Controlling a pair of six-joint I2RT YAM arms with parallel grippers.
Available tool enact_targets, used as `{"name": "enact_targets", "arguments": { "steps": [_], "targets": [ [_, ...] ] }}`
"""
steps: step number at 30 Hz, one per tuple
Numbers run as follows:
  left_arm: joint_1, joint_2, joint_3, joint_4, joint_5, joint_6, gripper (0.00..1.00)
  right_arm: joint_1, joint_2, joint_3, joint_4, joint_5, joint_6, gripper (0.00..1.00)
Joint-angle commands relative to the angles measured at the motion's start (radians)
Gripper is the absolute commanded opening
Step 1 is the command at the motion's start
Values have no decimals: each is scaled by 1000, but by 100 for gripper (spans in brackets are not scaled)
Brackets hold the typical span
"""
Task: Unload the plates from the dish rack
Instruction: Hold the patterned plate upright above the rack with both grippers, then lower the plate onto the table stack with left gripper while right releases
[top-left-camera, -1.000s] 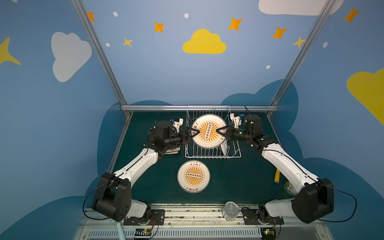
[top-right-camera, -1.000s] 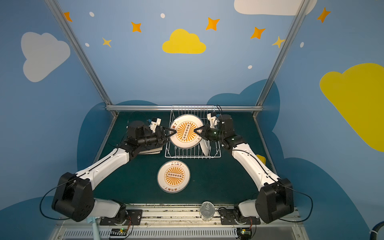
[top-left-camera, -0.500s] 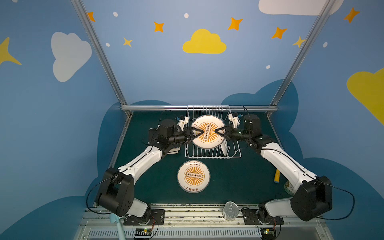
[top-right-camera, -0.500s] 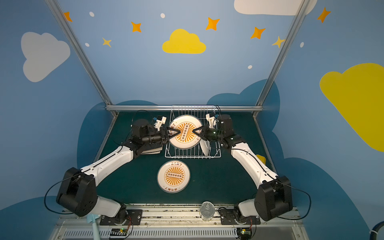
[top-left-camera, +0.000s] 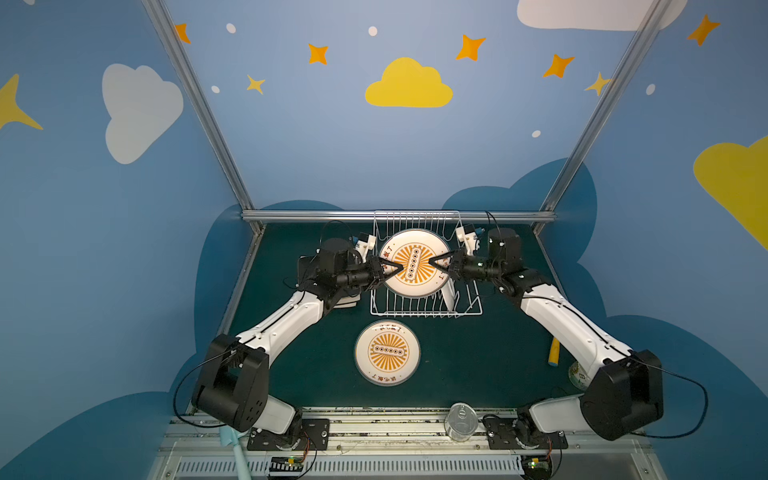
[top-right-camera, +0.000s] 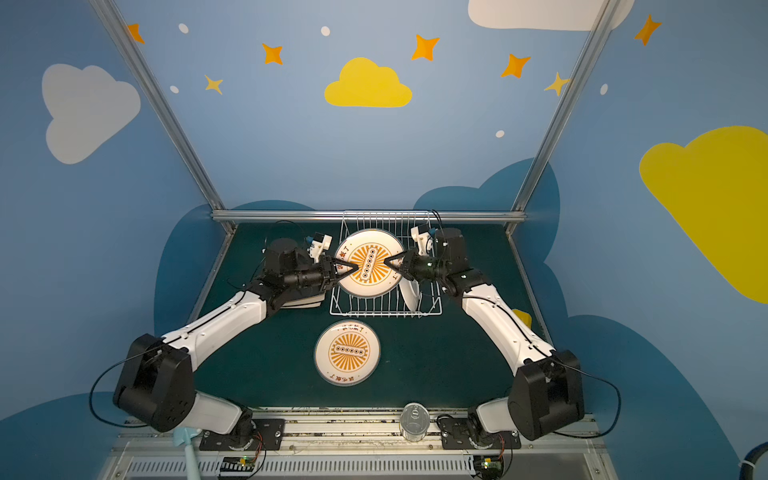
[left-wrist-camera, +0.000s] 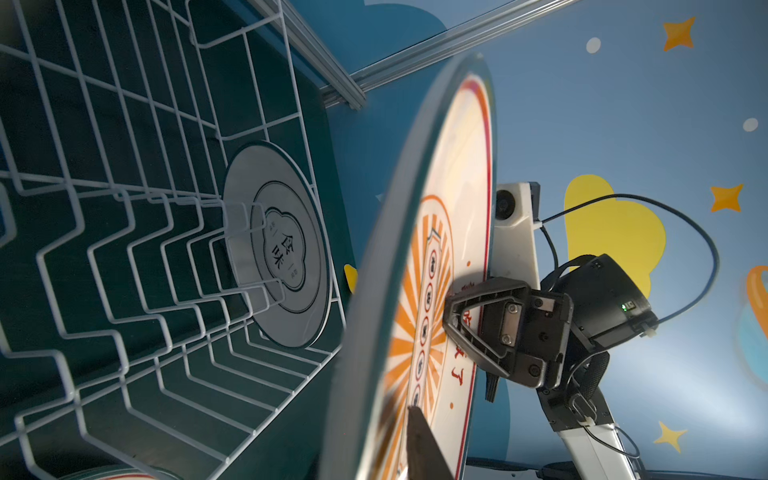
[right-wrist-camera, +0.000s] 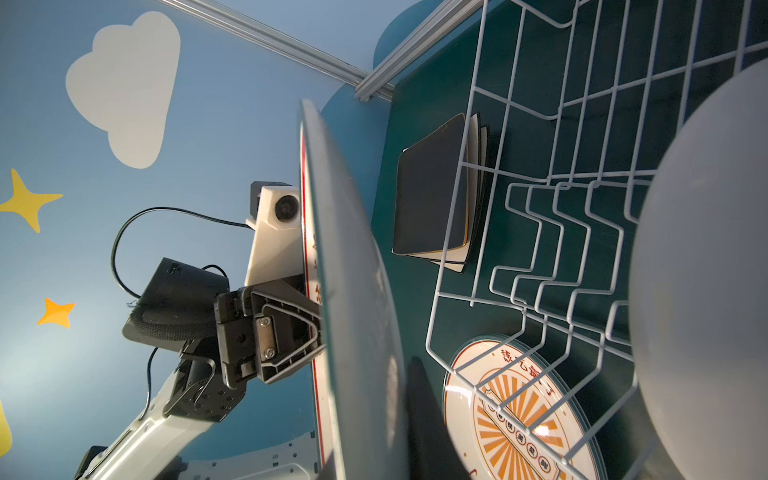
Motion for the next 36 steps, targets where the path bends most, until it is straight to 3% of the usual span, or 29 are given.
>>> {"name": "enact_targets", "arguments": {
  "steps": [1,8,17,27,36],
  "targets": [
    [-5,-12,42,22,23,19,18,9,15,16,-7,-21,-24,0],
    [-3,-26,45,9,0,19,7,10,15,15,-28,-15,-33,3],
    [8,-62,31,-6,-14,13,3,10,4,25,-72,7,-62,39],
    [54,-210,-58,-141,-4,50,3,7,-61,56,-200,106,-243,87],
    [92,-437,-151,-467,-29,180,3,21,-150,32,-254,167,-513,89]
  ]
}}
